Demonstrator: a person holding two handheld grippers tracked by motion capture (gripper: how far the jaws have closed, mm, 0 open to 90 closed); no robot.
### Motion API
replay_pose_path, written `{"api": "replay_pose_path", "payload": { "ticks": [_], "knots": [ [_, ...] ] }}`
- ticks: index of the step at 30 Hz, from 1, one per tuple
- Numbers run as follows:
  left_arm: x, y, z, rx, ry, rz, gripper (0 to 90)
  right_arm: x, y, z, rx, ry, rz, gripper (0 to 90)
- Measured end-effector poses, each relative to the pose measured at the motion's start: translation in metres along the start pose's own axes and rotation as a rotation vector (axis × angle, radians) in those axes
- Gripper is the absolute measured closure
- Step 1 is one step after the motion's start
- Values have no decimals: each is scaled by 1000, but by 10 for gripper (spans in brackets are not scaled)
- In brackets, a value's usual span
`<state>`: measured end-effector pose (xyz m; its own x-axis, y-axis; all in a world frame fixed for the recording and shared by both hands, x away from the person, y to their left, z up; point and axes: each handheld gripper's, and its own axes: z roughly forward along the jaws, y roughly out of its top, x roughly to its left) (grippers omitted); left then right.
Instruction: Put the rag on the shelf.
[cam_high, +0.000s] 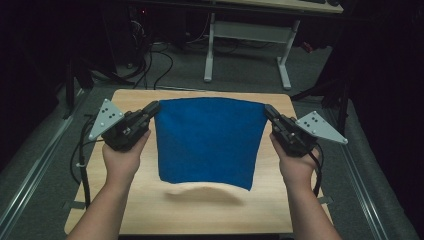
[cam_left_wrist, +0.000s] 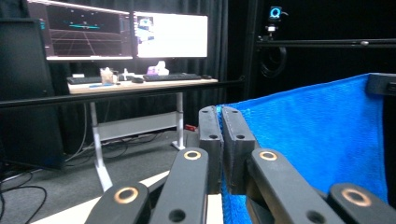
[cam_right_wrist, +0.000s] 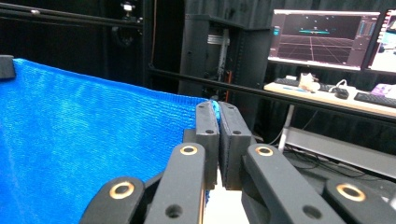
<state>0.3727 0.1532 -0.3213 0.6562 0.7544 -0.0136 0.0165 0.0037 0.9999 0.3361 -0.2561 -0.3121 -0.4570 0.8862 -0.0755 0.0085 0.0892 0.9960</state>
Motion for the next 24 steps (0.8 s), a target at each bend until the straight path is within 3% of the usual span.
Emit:
{"api": "replay_pose_path", "payload": {
  "ticks": [4, 12, 16, 24],
  "knots": [
    [11, 0, 16, 46, 34, 7, 879, -11, 1, 14, 18, -9, 14, 886],
    [27, 4, 35, 62, 71, 23, 879, -21, 11, 36, 23, -20, 30, 886],
    [36, 5, 47, 93, 99, 15, 879, -24, 18, 55, 26, -33, 34, 886],
    [56, 14, 74, 145, 143, 45, 880, -35, 25, 85, 48, -48, 27, 886]
  ]
}}
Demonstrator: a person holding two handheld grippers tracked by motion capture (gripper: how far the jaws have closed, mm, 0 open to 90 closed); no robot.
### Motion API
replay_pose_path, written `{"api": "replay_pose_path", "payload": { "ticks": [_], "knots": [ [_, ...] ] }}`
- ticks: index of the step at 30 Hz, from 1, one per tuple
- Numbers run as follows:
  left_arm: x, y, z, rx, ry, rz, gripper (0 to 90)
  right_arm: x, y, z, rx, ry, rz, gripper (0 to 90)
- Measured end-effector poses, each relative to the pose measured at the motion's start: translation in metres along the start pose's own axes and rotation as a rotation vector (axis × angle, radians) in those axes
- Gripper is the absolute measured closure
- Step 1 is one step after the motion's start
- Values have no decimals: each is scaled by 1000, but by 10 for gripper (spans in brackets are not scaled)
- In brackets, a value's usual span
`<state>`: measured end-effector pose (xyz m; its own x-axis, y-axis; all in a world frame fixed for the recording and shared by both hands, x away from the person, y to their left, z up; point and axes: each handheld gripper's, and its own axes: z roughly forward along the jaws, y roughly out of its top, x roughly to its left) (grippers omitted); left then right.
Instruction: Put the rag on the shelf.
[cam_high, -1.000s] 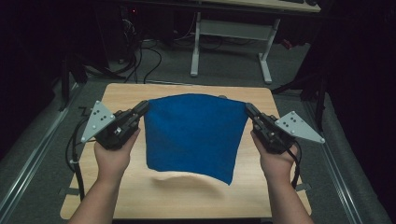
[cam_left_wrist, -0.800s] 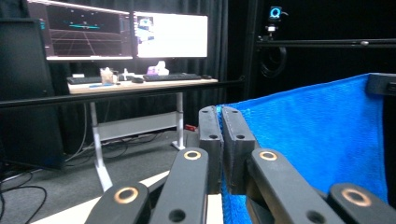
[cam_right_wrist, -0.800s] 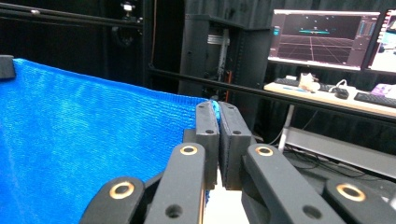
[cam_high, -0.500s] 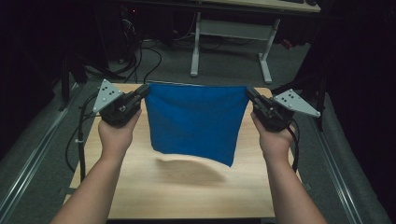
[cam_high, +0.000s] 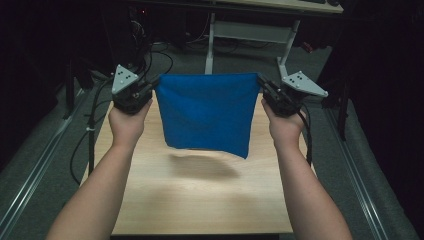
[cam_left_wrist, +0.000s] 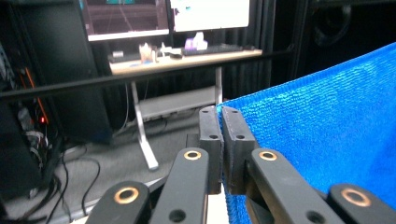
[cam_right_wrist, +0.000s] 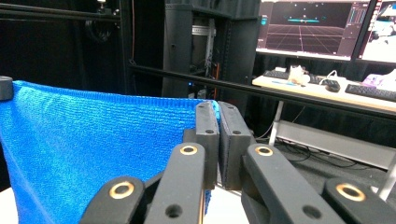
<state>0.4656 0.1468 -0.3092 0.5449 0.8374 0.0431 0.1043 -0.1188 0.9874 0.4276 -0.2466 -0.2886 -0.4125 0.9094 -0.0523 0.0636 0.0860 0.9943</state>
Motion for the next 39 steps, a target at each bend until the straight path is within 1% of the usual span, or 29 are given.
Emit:
{"api": "replay_pose_path", "payload": {
  "ticks": [2, 3, 4, 5, 6, 7, 8, 10, 11, 14, 16, 18, 20, 21, 22, 23, 24, 25, 26, 27, 28, 29, 30, 31, 32, 33, 35, 37, 39],
  "knots": [
    [2, 1, 2, -7, 4, 0, 880, -1, 1, 3, 2, -2, 7, 886],
    [5, 3, 8, -9, 9, 0, 881, -4, 1, 10, 9, -3, 12, 886],
    [5, 3, 8, -9, 9, 0, 881, -4, 1, 10, 9, -3, 12, 886],
    [6, 4, 11, -12, 10, 3, 881, -7, 1, 16, 14, -13, 4, 886],
    [7, 5, 14, -14, 10, 9, 881, -7, 1, 16, 14, -13, 4, 886],
    [10, 6, 20, -17, 12, 5, 881, -11, 1, 20, 18, -20, 6, 886],
    [10, 6, 20, -17, 12, 5, 881, -11, 1, 20, 18, -20, 6, 886],
    [11, 11, 28, -15, 18, 2, 881, -16, 2, 27, 19, -25, 13, 886],
    [11, 11, 28, -15, 18, 2, 881, -19, 3, 29, 21, -29, 12, 886],
    [11, 19, 37, -18, 32, 18, 880, -25, 6, 35, 19, -30, 29, 886],
    [11, 21, 39, -19, 36, 24, 881, -29, 8, 39, 20, -34, 36, 886],
    [12, 24, 44, -11, 43, 30, 880, -32, 9, 44, 26, -40, 33, 886],
    [14, 25, 53, -3, 63, 53, 880, -34, 8, 49, 34, -45, 35, 886],
    [16, 25, 56, 6, 65, 54, 880, -34, 8, 52, 42, -47, 22, 886],
    [16, 25, 56, 6, 65, 54, 880, -34, 8, 52, 42, -47, 22, 886],
    [17, 25, 60, 14, 69, 52, 880, -35, 7, 54, 48, -51, 12, 886],
    [20, 25, 64, 26, 74, 56, 880, -37, 6, 61, 61, -48, 1, 887],
    [22, 25, 71, 48, 79, 62, 879, -39, 6, 64, 69, -49, 2, 887],
    [22, 25, 71, 48, 79, 62, 879, -40, 6, 67, 68, -51, 5, 887],
    [23, 25, 75, 56, 84, 64, 879, -41, 7, 69, 79, -50, 9, 887],
    [24, 23, 78, 65, 89, 69, 879, -41, 7, 69, 79, -50, 9, 887],
    [25, 17, 85, 95, 92, 72, 879, -43, 6, 74, 90, -53, 0, 887],
    [25, 13, 88, 105, 92, 74, 879, -43, 4, 77, 101, -58, -13, 887],
    [25, 13, 88, 105, 92, 74, 879, -44, 2, 80, 115, -60, -23, 887],
    [27, 4, 93, 125, 89, 64, 879, -45, -1, 83, 127, -62, -26, 887],
    [27, 4, 93, 125, 89, 64, 879, -45, -5, 85, 139, -66, -30, 887],
    [27, -5, 98, 134, 86, 48, 879, -45, -9, 88, 149, -67, -33, 887],
    [27, -16, 103, 157, 81, 39, 877, -47, -20, 93, 174, -66, -34, 887],
    [27, -21, 106, 172, 74, 42, 876, -49, -26, 94, 184, -65, -33, 887]
  ]
}}
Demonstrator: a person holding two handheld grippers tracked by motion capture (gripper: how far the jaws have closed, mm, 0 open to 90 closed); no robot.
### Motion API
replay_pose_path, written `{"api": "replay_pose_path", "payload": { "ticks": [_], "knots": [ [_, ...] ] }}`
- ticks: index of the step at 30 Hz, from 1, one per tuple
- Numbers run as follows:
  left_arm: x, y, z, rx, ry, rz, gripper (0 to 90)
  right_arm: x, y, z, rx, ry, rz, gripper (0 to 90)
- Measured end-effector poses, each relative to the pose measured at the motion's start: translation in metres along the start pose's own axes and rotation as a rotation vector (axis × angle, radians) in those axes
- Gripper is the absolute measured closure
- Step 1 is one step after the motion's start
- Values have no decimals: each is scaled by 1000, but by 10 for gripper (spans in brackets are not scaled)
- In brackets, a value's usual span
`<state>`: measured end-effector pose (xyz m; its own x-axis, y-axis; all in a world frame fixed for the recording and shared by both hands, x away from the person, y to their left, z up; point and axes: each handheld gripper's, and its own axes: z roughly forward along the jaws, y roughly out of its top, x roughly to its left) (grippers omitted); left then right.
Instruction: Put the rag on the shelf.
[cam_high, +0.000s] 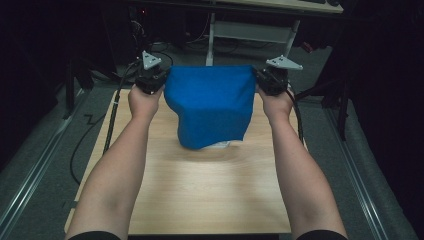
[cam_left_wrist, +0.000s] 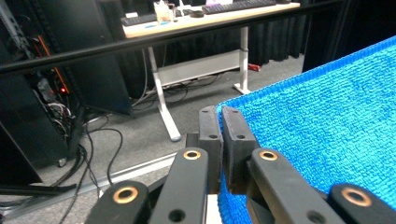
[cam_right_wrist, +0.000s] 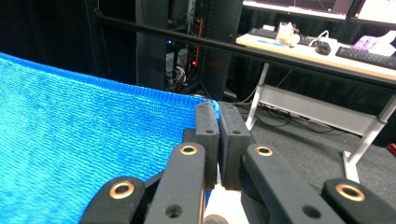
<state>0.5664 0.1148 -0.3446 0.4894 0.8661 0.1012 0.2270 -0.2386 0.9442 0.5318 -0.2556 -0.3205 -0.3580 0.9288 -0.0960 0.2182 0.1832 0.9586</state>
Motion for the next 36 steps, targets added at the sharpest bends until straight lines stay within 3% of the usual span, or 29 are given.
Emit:
{"api": "replay_pose_path", "payload": {
  "ticks": [4, 6, 11, 15, 25, 28, 31, 36],
  "knots": [
    [-3, -9, 6, 31, -12, 1, 876, -2, -13, 7, 40, -6, 1, 887],
    [-5, -22, 11, 70, -29, -9, 876, -2, -23, 10, 62, -1, 9, 887],
    [-8, -44, 12, 103, -44, -26, 877, 3, -49, 15, 108, 18, 8, 887],
    [-13, -70, 9, 129, -79, -54, 877, 9, -70, 14, 131, 38, 22, 887],
    [-28, -111, 2, 167, -135, -105, 877, 21, -114, 5, 184, 73, 75, 886],
    [-33, -121, 1, 181, -155, -103, 877, 26, -126, 3, 203, 83, 80, 886],
    [-39, -130, 1, 198, -167, -74, 878, 31, -136, 3, 224, 94, 80, 886],
    [-41, -142, 0, 214, -186, -96, 879, 39, -150, 4, 264, 104, 76, 886]
  ]
}}
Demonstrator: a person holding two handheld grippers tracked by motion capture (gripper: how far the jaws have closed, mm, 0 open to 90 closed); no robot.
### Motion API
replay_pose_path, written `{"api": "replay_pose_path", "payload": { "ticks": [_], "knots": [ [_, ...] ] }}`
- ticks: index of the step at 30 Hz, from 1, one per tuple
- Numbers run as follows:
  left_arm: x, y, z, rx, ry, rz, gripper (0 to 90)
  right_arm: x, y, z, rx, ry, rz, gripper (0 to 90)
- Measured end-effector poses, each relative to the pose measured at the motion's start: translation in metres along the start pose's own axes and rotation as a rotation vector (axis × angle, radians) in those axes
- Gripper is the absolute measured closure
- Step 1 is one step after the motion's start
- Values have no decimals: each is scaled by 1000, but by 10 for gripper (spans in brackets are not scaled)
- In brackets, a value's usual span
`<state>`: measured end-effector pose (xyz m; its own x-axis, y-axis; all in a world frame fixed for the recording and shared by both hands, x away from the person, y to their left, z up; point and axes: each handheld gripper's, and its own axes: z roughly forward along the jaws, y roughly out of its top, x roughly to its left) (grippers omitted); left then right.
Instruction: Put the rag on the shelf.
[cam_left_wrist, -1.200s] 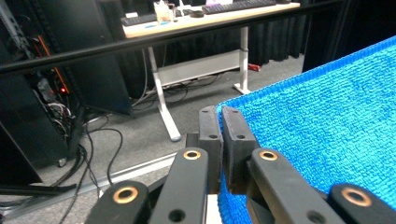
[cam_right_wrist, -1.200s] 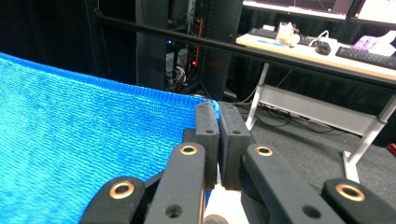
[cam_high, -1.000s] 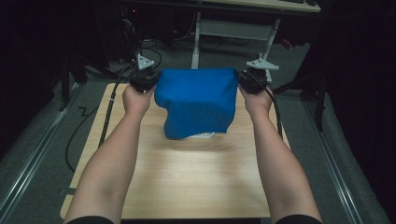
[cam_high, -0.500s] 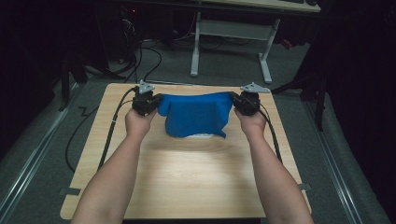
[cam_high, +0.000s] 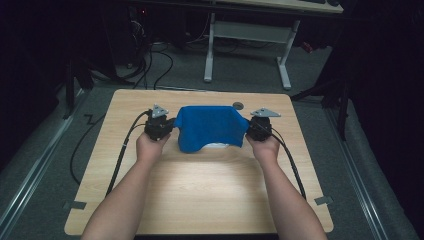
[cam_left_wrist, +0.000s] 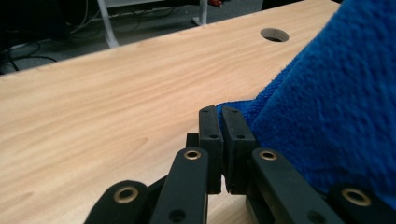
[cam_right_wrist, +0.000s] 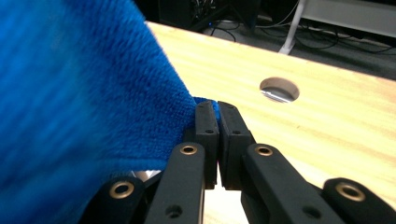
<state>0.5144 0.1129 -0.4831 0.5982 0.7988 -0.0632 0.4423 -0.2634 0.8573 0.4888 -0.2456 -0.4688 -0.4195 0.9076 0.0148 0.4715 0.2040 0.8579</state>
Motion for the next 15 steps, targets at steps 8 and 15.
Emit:
{"api": "replay_pose_path", "payload": {
  "ticks": [8, 15],
  "knots": [
    [-1, -11, 8, 32, -32, -22, 876, 7, -12, 5, 5, 18, -2, 885],
    [-4, -19, 15, 44, -55, -39, 869, 7, -20, 9, 23, 16, 15, 883]
  ]
}}
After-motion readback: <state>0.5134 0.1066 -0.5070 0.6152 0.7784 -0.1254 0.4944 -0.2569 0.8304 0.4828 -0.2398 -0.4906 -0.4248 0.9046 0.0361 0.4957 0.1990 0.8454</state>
